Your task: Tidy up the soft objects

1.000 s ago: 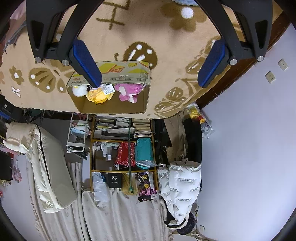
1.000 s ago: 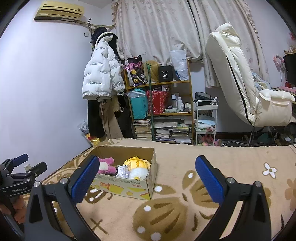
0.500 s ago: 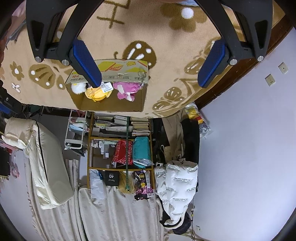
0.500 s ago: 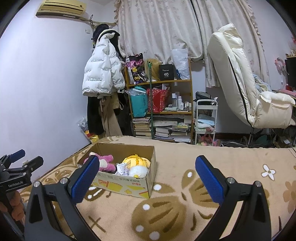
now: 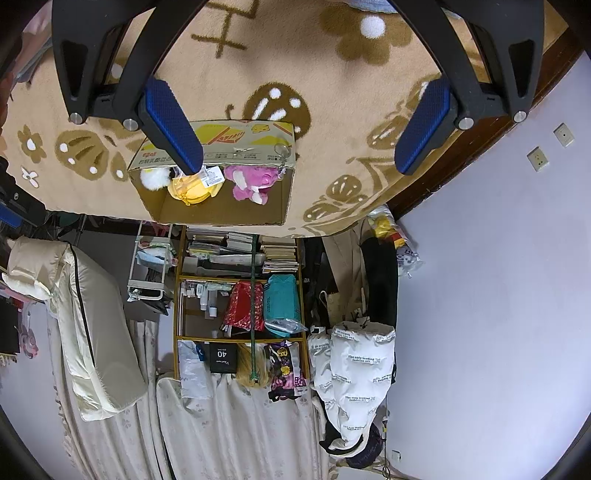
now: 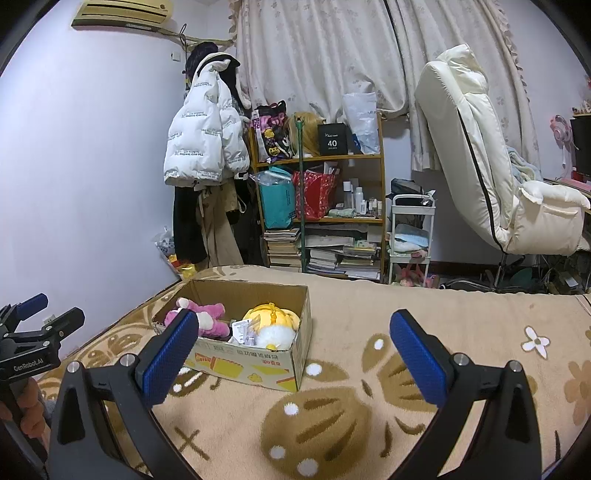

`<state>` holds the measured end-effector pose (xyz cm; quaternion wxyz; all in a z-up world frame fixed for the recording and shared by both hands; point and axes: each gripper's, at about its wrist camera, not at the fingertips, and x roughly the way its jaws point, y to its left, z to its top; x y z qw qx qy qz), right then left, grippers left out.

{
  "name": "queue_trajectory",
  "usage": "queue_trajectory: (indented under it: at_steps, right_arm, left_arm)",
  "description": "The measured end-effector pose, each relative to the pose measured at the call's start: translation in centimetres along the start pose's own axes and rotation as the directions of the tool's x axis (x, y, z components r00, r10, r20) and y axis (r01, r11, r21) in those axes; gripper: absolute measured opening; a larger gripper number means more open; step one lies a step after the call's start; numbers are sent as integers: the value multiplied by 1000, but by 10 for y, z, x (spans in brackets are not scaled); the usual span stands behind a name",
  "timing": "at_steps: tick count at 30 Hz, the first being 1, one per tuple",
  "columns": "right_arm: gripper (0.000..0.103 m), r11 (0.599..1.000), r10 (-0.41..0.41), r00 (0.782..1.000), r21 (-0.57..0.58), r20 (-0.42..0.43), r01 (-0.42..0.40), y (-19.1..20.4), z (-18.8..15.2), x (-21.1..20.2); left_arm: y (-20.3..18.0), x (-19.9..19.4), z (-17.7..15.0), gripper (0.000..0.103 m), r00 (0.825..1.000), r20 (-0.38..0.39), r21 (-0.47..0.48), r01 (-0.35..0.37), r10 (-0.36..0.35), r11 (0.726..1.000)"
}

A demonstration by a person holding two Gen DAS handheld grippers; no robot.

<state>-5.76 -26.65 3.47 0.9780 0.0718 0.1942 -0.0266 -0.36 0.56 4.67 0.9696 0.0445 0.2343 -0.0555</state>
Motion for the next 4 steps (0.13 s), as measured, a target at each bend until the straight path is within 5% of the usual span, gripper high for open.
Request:
queue_trajectory:
  at_steps: [4]
  right_arm:
    - [103, 1000, 1, 1000, -1, -1, -1, 1, 0, 1]
  left_arm:
    - [0, 1, -1, 102, 1000, -4, 0, -2, 2, 1000]
